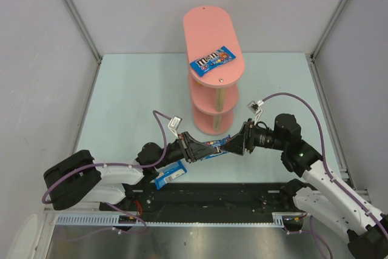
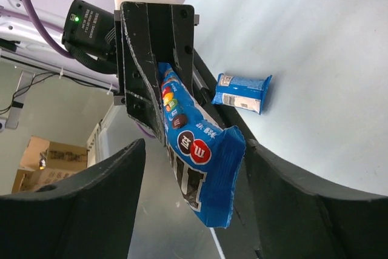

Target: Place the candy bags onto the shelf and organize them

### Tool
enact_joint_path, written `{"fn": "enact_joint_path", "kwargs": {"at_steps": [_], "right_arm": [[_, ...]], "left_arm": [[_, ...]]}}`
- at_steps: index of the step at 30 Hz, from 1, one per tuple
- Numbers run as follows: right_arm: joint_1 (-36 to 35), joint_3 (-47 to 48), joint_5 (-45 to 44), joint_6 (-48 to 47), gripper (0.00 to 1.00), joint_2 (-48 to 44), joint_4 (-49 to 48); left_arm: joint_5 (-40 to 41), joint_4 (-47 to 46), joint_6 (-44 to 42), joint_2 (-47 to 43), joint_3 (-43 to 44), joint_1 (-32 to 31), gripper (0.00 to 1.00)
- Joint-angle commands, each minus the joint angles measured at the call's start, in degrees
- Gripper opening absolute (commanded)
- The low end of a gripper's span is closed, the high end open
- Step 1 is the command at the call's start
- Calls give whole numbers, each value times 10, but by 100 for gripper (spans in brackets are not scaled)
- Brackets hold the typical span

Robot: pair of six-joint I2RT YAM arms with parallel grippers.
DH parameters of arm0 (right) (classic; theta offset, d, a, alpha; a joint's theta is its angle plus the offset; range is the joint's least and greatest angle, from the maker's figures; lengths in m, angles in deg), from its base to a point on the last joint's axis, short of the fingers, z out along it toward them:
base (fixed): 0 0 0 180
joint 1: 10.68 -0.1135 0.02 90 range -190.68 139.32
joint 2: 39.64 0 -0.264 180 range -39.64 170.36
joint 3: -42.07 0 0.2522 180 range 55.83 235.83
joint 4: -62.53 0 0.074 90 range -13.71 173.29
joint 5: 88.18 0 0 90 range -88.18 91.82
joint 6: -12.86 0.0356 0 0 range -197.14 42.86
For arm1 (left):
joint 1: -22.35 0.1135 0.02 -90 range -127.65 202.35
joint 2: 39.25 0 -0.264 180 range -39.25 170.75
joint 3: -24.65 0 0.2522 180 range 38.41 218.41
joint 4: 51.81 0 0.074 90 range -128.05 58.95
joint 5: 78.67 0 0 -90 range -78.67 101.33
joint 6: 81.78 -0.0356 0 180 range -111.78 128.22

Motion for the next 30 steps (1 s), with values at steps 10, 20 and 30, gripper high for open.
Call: {"fn": "enact_joint_path", "kwargs": {"at_steps": [10,20,30], "right_arm": [[-4,-9,3,24,28,-1,-50],[24,-9,15,33,21,-5,-77],[40,116,32,-17,21,50,-59]], "left_arm": [[0,-223,7,-12,5,3,47],[30,-227,-1,-61,-60,7,100],[66,102,-71,-345,-98,22,100]]}}
